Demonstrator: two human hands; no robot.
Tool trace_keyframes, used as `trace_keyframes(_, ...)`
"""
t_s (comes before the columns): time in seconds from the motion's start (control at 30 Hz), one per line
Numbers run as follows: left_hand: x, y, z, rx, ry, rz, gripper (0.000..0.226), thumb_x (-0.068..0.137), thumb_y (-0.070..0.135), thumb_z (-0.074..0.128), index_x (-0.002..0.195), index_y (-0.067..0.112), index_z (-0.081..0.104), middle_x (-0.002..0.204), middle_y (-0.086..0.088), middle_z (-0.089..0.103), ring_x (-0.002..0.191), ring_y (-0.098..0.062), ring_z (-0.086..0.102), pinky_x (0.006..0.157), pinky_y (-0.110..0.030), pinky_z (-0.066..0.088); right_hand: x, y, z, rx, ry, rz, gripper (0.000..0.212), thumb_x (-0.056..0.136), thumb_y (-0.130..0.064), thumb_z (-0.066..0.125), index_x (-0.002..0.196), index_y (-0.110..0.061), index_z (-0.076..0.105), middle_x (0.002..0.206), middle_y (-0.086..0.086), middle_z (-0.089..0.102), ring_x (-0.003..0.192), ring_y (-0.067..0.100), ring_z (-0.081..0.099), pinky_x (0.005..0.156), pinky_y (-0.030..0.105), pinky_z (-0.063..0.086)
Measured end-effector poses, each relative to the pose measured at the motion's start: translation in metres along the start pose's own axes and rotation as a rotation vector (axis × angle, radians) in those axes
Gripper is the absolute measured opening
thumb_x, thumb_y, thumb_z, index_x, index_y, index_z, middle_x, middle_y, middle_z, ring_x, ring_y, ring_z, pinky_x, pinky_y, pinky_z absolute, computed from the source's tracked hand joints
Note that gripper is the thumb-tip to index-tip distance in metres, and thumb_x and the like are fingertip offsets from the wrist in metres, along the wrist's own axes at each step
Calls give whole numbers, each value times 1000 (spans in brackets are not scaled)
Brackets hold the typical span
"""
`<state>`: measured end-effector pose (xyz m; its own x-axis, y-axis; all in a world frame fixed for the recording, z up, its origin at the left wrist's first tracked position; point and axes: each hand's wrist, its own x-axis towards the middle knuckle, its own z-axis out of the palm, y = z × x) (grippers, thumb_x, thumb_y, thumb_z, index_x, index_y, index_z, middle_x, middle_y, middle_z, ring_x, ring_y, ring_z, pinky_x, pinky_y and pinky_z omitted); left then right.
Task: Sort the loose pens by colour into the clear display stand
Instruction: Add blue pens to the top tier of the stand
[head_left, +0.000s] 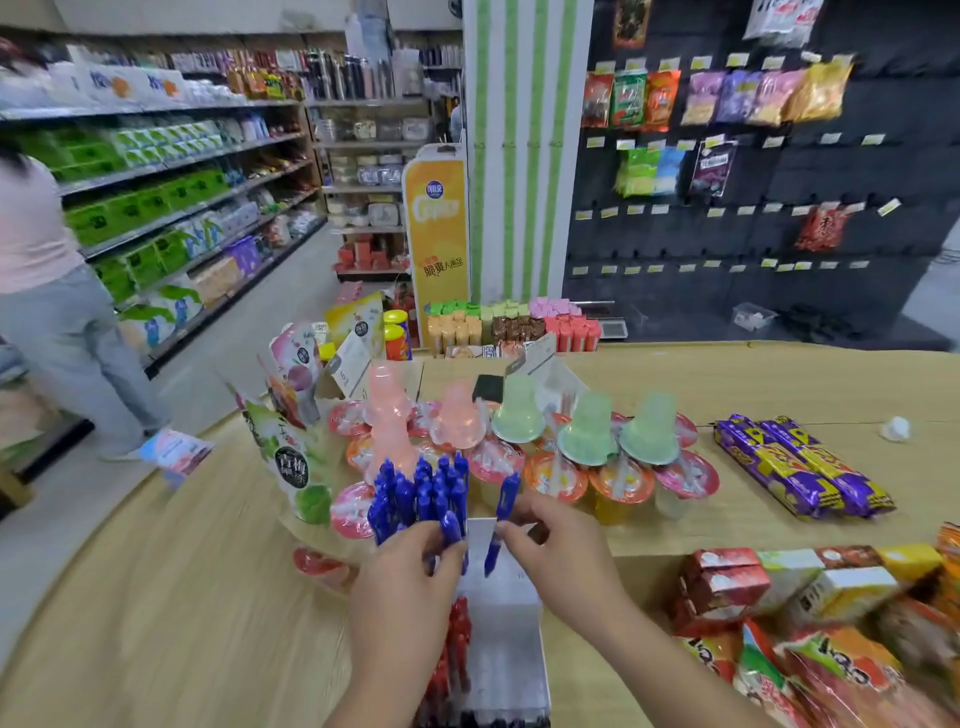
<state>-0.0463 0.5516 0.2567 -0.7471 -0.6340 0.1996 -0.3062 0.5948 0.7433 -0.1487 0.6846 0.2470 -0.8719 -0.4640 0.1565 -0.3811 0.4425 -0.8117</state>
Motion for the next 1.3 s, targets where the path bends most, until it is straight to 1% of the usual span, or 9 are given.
trace_keyframes(0.13,-1,-1,7,53,6,0,18,85,33,69,69,29,62,64,11,62,63,-5,57,59,-32,49,1,7,5,-8,-17,-36,4,87,-34,63,85,-32,66,85,-22,65,69,8,59,65,33,52)
trace_keyframes(0.27,-3,-1,12,111,5,-4,16,87,36,67,74,29,63,68,9,61,65,-6,57,57,-29,47,14,10,3,-27,38,-61,6,87,-34,64,83,-29,65,80,-17,65,67,9,58,63,35,51)
trace_keyframes(0.4,0,-1,16,125,13,-13,14,87,37,67,75,30,65,69,11,62,67,-5,58,58,-30,49,33,14,4,-32,98,-57,9,89,-33,64,81,-28,64,70,-11,63,63,7,56,59,34,49)
trace_keyframes(0.6,-4,-4,20,56,23,-56,9,86,37,68,78,33,66,73,13,64,66,-4,59,63,-34,52,51,14,13,-97,48,-76,10,91,-35,63,82,-34,59,70,-17,58,62,0,52,55,20,35)
trace_keyframes(0.77,-5,-10,25,31,34,-74,7,86,39,69,81,34,67,78,14,67,70,-2,61,67,-33,53,53,15,15,-172,35,-109,12,91,-37,62,82,-39,54,71,-19,55,63,-2,50,52,16,31)
trace_keyframes(0.9,-7,-10,28,-1,54,-96,4,86,39,70,85,37,67,80,15,67,72,-1,61,66,-28,52,53,19,18,-193,-13,-127,3,91,-37,60,90,-40,61,79,-19,60,67,-2,52,56,21,39)
trace_keyframes(1.07,-10,-15,32,-12,56,-135,4,86,39,70,86,35,71,76,15,67,73,-1,62,68,-33,54,52,26,28,-219,-45,-106,14,91,-38,58,103,-35,66,89,-18,63,73,-1,54,66,28,49)
trace_keyframes(1.17,-10,-14,32,10,59,-147,3,86,39,70,84,38,70,75,15,66,73,1,61,65,-27,51,55,25,29,-267,-57,-112,13,92,-40,57,100,-35,65,91,-17,64,74,1,55,66,31,51)
trace_keyframes(1.3,-10,-14,32,26,40,-171,7,87,42,68,89,37,72,80,16,67,74,2,61,61,-18,44,55,24,27,-277,-80,-117,13,92,-39,58,101,-34,65,92,-17,64,74,1,55,66,31,52)
